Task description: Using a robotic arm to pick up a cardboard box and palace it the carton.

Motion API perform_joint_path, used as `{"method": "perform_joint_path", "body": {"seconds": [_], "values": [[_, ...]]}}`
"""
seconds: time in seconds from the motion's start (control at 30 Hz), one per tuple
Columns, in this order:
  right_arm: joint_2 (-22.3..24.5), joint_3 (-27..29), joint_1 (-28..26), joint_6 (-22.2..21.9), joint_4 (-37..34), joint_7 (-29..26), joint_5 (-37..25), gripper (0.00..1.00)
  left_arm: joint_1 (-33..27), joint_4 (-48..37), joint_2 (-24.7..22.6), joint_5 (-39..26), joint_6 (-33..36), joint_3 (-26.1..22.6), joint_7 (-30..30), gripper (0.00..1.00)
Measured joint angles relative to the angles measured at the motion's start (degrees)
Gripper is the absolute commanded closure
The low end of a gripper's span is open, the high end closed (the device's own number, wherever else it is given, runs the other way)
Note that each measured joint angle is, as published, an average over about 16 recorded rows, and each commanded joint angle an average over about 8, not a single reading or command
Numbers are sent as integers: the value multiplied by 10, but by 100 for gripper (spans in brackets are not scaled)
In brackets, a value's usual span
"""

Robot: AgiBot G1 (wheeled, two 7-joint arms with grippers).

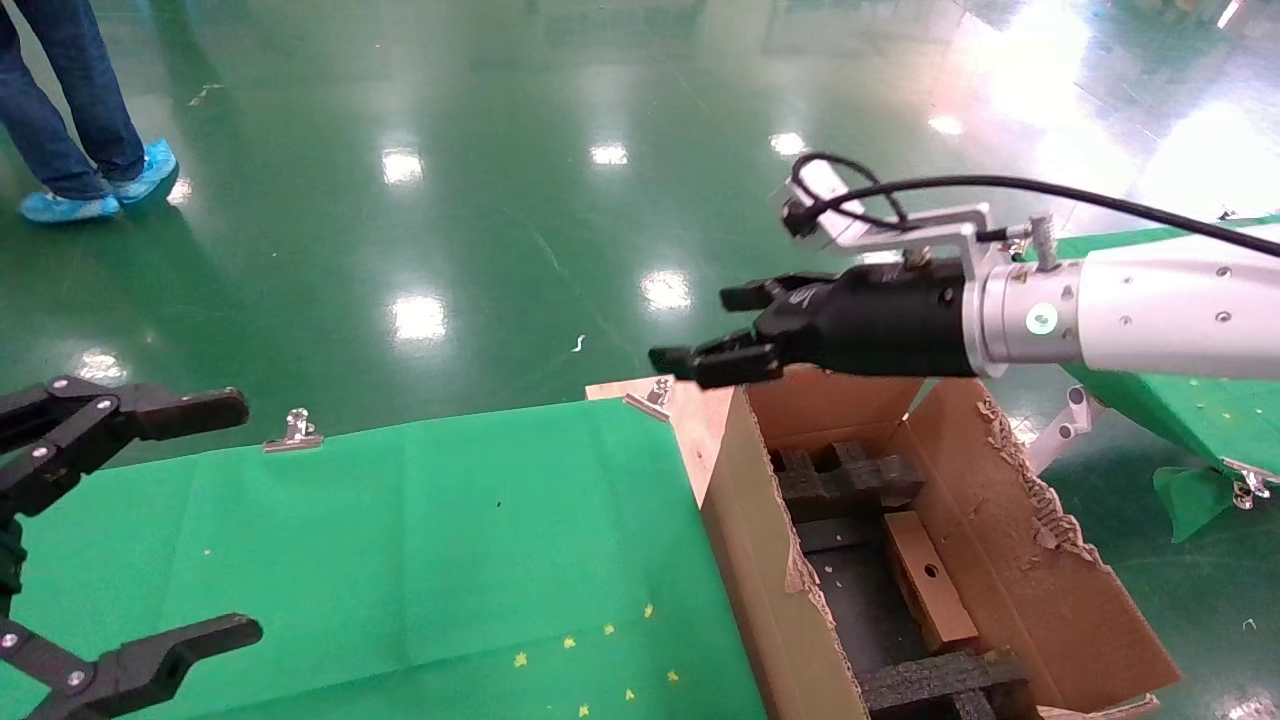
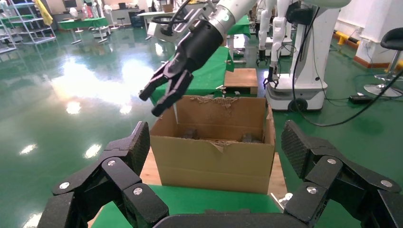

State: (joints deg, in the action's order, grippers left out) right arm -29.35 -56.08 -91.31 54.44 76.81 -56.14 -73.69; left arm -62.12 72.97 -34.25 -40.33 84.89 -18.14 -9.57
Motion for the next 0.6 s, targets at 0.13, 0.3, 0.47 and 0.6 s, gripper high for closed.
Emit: {"method": "perform_joint_path", "body": {"seconds": [0.13, 0.3, 0.47, 0.6], "values": [[-6, 43, 32, 33, -3, 49, 34, 0, 0, 0, 0, 0, 0, 0, 0, 0], [-14, 96, 72, 75, -8, 109, 77, 0, 0, 0, 0, 0, 0, 0, 0, 0], [-21, 150, 111, 117, -12, 170, 119, 0, 0, 0, 0, 0, 0, 0, 0, 0], [-27, 192, 143, 150, -16, 218, 153, 22, 0, 0, 0, 0, 0, 0, 0, 0]]}}
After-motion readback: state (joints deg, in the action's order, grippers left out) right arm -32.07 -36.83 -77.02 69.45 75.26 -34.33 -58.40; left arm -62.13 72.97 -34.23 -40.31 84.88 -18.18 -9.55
